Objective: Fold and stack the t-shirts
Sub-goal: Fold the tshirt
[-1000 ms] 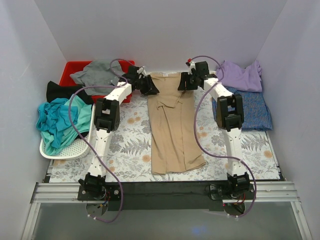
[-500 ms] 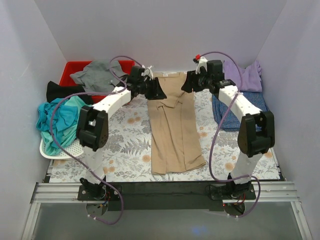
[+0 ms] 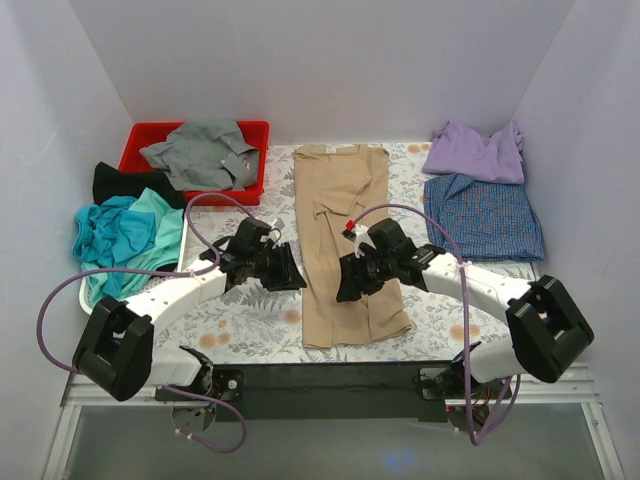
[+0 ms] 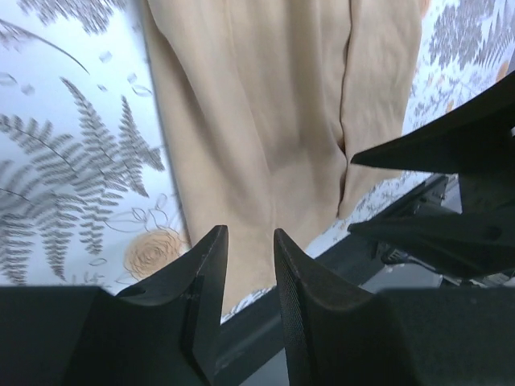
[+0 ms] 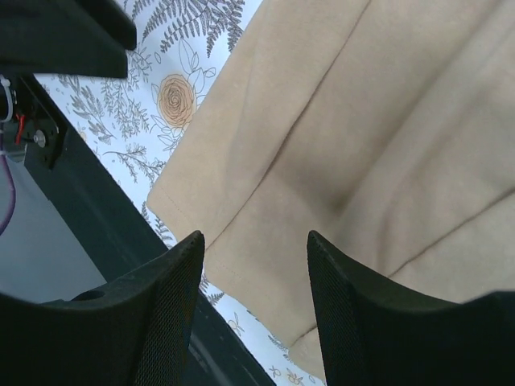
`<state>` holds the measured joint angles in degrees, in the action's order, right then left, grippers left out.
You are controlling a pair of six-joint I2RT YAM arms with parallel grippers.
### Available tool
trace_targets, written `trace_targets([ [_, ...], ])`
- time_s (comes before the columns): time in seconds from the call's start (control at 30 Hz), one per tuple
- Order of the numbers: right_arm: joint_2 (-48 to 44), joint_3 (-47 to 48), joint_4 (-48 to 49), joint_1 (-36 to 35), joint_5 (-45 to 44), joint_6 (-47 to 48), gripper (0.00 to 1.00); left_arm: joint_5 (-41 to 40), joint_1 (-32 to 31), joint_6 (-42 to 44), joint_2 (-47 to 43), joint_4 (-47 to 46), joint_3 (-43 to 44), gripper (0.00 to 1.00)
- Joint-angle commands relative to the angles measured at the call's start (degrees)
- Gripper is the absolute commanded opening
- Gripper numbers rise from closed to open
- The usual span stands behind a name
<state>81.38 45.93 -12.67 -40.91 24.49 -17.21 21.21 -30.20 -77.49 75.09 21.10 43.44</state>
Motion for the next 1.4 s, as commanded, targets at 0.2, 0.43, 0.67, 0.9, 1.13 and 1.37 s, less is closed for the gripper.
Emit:
trace_targets([
  [0.2,-8.0,-5.7,1.5,-1.1,-13.2,-5.5,0.61,3.0,-7.4,-6.5,-0.4,-5.6,-5.8,0.28],
  [0.43,-2.7,-1.6,3.7,-1.1,-19.2,-2.0,0.61,1.8,-12.2,-8.5,3.1,-9.0,-8.1,0.28],
  [0.67,4.0,8.1,5.4,0.4,-24.2,3.9,0.62,0.1,-14.5,-9.7,5.8,-10.1,-7.8,0.27],
  [0.9,15.8,14.5,7.1,6.0,-24.2,5.8,0.63,0.1,-15.2,-9.5,7.3,-9.8,-7.6,0.27],
  [1.13,24.3,18.0,8.2,10.3,-21.1,6.9,0.62,0.1,-15.9,-10.6,7.3,-9.7,-9.2,0.27],
  [1.37,27.9,19.2,5.9,11.1,-26.5,7.3,0.62,-1.7,-17.6,-12.1,5.4,-6.2,-12.1,0.25],
])
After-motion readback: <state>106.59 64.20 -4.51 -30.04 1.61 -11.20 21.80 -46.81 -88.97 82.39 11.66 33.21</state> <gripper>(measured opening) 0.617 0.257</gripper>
